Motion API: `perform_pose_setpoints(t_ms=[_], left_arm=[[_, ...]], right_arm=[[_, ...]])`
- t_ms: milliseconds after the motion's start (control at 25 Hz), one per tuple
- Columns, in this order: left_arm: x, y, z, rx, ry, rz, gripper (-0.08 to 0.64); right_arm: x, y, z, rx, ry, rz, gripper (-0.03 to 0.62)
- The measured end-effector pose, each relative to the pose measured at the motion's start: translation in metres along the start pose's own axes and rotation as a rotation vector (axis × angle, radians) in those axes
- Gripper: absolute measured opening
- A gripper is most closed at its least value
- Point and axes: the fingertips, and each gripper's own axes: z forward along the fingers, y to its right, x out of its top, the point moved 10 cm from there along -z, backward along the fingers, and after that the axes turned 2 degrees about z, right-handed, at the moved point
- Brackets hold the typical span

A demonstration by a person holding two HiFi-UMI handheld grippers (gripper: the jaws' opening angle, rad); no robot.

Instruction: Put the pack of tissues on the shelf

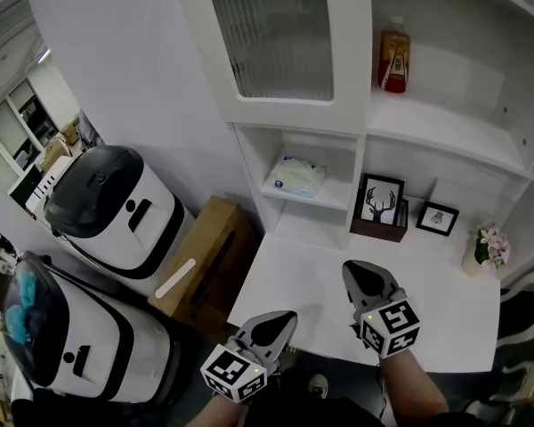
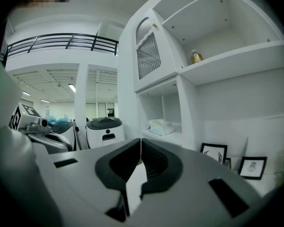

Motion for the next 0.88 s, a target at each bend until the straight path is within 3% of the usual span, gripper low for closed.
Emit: perform_pose_setpoints(t_ms=[480,880], left_arm=[[-0.009,-0.002,-0.065,0.044,-0.006,-0.009,0.005],[-0.013,-0.046,-0.132,-0.026,-0.008,-0.011,0.005]], right_arm=[[-0.015,-0.056,-0.009,0.033,-0.019,0.033,0.005],[-0.022,-0.138,-0.003,-0.048,-0.027,0.051,0.005]])
